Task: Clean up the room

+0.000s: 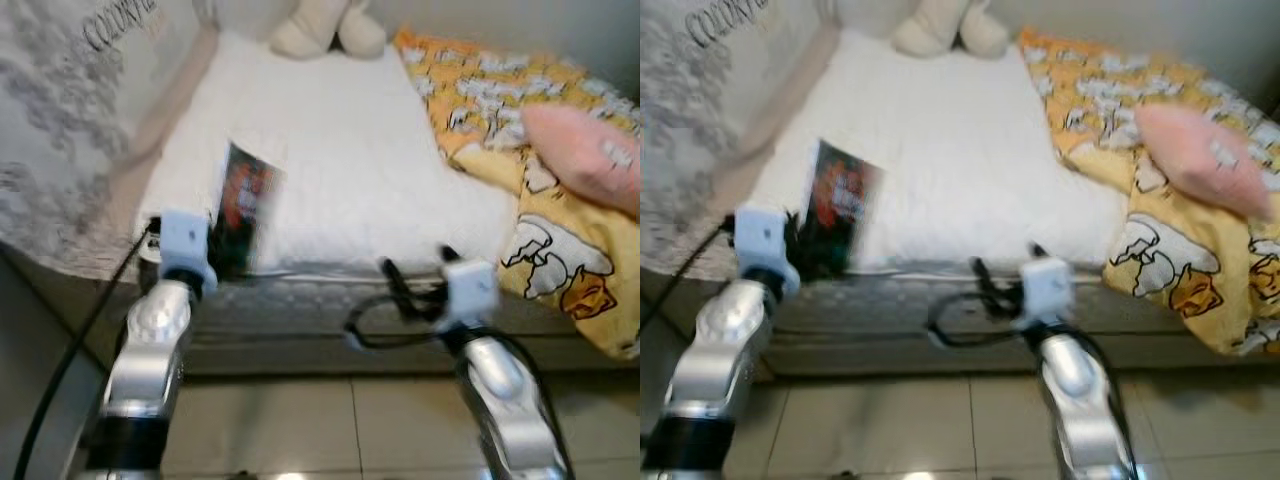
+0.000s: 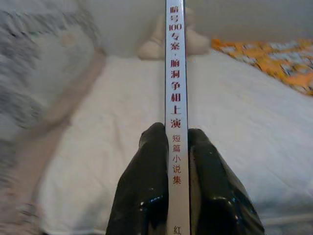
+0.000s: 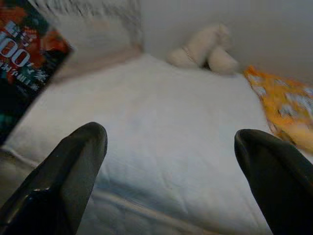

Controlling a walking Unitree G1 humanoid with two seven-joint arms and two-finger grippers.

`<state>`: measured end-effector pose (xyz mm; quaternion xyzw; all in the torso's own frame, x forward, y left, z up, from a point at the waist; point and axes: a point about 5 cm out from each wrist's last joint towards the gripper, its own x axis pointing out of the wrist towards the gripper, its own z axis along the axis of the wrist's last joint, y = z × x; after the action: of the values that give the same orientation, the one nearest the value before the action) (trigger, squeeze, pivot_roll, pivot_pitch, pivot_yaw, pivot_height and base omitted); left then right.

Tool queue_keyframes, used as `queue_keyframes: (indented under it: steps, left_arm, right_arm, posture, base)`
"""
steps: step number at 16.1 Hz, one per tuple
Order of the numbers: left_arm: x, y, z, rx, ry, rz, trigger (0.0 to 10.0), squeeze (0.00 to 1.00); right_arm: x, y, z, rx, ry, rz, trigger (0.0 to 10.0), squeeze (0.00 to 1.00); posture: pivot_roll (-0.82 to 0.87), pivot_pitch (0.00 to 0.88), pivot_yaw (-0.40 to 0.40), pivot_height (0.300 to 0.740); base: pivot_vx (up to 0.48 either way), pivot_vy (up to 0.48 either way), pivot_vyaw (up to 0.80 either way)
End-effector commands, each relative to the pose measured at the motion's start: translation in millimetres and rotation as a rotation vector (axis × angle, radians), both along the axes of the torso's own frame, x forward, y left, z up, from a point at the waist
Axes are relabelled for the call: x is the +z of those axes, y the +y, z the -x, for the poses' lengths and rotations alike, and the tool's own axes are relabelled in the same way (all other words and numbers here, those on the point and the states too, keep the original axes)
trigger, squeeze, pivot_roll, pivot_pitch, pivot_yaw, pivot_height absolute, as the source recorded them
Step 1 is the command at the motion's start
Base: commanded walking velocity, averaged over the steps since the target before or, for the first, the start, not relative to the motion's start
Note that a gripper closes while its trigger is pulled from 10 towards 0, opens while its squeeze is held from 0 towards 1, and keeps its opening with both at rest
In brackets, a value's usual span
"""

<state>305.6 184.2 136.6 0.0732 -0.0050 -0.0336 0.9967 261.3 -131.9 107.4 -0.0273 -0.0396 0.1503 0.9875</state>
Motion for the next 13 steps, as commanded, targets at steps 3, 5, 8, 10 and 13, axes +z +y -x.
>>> queue_keyframes:
  steps: [3, 5, 8, 10, 13]
  left_arm:
    - [19.5, -11.0, -8.7, -0.030, -0.068, -0.009, 10.0, 0.00]
    - [17.6, -17.1, -11.1, -0.030, -0.059, -0.014, 10.0, 0.00]
    - [13.1, -24.2, -13.0, -0.036, -0.044, -0.023, 10.0, 0.00]
    - [13.3, -27.8, -15.8, -0.041, -0.039, -0.033, 10.0, 0.00]
    - [15.5, -30.2, -21.9, -0.041, -0.036, -0.045, 10.0, 0.00]
  right_arm:
    - [-0.1, -5.2, -6.8, -0.015, 0.026, 0.018, 10.0, 0.00]
    - [-5.4, -6.0, -10.5, -0.010, 0.061, 0.005, 10.0, 0.00]
    - [-7.8, -5.6, -13.0, -0.009, 0.077, -0.003, 10.0, 0.00]
    - [-8.5, -5.3, -14.5, -0.010, 0.086, -0.005, 10.0, 0.00]
    - [-9.2, -3.6, -17.1, -0.007, 0.089, -0.009, 10.0, 0.00]
  posture:
    - [-0.09, 0.000, 0.009, 0.740]
    - [-0.09, 0.000, 0.009, 0.740]
    - [-0.09, 0.000, 0.009, 0.740]
    - [-0.10, 0.000, 0.012, 0.740]
    - [-0.10, 0.000, 0.016, 0.740]
  base:
    - [0.480, 0.000, 0.00]
    - [0.480, 0.000, 0.00]
    - [0.476, 0.000, 0.00]
    - [0.463, 0.000, 0.00]
    - [0.456, 0.000, 0.00]
